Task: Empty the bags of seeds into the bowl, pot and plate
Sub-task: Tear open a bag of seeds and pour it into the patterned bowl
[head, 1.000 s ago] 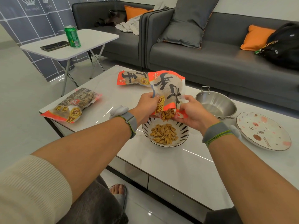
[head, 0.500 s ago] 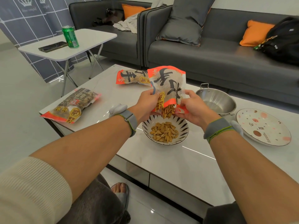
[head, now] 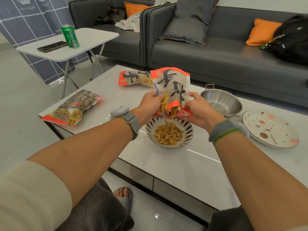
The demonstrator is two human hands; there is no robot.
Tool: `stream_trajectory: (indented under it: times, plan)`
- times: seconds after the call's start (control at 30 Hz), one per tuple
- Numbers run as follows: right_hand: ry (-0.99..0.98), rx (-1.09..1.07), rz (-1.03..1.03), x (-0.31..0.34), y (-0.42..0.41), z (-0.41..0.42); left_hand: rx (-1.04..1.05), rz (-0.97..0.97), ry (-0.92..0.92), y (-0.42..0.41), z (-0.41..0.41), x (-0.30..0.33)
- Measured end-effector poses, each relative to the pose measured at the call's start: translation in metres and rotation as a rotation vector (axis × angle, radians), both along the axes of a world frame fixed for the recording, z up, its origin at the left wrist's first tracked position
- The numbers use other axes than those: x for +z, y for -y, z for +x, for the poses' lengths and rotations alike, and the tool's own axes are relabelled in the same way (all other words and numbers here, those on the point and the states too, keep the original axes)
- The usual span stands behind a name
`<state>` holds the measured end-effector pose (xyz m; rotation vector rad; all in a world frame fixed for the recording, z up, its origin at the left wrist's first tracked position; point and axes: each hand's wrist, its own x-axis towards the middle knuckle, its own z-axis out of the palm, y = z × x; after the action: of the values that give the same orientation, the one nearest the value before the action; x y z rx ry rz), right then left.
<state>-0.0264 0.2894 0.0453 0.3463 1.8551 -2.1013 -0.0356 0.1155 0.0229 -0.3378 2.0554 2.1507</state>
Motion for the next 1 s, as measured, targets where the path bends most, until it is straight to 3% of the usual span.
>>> stream_trajectory:
  times: [1.0]
  plan:
    - [0.023, 0.001, 0.037, -0.0043, 0.0037, 0.0017, -0.017, -0.042, -0.023, 0.0042, -0.002, -0.0058]
